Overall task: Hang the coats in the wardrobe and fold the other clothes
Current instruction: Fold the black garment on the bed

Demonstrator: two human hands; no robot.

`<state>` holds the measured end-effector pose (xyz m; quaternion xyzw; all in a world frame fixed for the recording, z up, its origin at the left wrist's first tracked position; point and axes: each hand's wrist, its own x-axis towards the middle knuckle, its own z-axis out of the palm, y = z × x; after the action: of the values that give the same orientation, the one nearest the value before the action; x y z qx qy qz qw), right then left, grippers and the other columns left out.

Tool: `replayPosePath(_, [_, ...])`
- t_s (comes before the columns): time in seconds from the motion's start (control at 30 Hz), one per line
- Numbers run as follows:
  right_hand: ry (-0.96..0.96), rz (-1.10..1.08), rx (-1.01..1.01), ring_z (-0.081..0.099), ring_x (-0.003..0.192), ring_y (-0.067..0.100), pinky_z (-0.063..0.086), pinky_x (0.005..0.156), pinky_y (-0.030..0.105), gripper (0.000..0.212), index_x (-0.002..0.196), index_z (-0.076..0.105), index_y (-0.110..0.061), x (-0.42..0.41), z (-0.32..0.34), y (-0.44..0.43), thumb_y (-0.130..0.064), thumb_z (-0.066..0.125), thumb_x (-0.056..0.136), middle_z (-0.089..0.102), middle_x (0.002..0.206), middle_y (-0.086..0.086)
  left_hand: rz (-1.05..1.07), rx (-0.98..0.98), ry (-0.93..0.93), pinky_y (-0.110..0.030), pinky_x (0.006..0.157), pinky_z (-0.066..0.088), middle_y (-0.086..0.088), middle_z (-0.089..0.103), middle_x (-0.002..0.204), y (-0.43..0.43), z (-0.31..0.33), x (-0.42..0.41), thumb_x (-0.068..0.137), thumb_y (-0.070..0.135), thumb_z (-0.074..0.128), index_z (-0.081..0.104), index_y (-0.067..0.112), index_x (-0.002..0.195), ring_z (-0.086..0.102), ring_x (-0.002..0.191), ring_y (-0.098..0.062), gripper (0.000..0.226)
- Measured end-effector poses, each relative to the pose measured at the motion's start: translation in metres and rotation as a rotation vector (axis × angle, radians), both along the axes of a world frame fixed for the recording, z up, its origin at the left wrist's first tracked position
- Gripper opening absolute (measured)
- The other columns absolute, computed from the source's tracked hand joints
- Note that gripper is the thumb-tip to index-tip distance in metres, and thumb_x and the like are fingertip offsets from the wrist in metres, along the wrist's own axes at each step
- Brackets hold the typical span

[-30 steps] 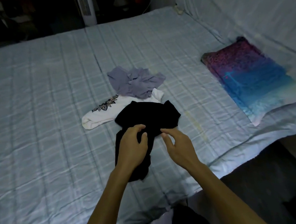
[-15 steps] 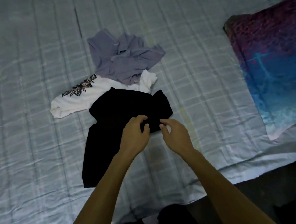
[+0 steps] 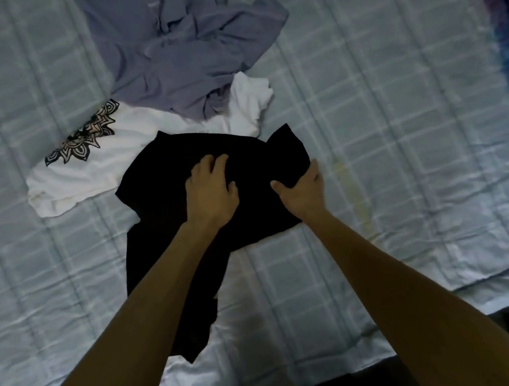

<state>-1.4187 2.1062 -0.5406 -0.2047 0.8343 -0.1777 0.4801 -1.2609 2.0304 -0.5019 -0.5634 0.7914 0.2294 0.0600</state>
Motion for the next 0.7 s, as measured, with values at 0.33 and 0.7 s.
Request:
replayPosePath(0.33, [-0.076,-0.033,-0.420,0.065,0.086,0.009,0.052,0.078,0.027,0.019,0.102,0.069,-0.020,0.044,0.054,-0.018,-0.030,0.057,0.091,0.070,0.093,-0.004,-0.286,0.138,0.135,-0.044,0.101,0.035,-0.014,0.032,0.149,-0.019,0.006,0.004,0.077,0.017,0.061,0.005,0.019,0.152,0.037,0.130,-0.033,0.093])
replayPosePath(0.7, [-0.267,-0.141,-0.689,0.065,0.089,0.025,0.054,0.086,0.045,0.015,0.090,0.068,-0.014,0.088,0.242,-0.041,-0.024,0.058,0.092,0.070,0.091,0.008,-0.251,0.033,0.391,-0.040,0.093,0.045,-0.010,0.053,0.122,0.010,0.152,0.072,0.060,0.054,0.054,0.050,0.014,0.129,0.053,0.110,-0.028,0.080])
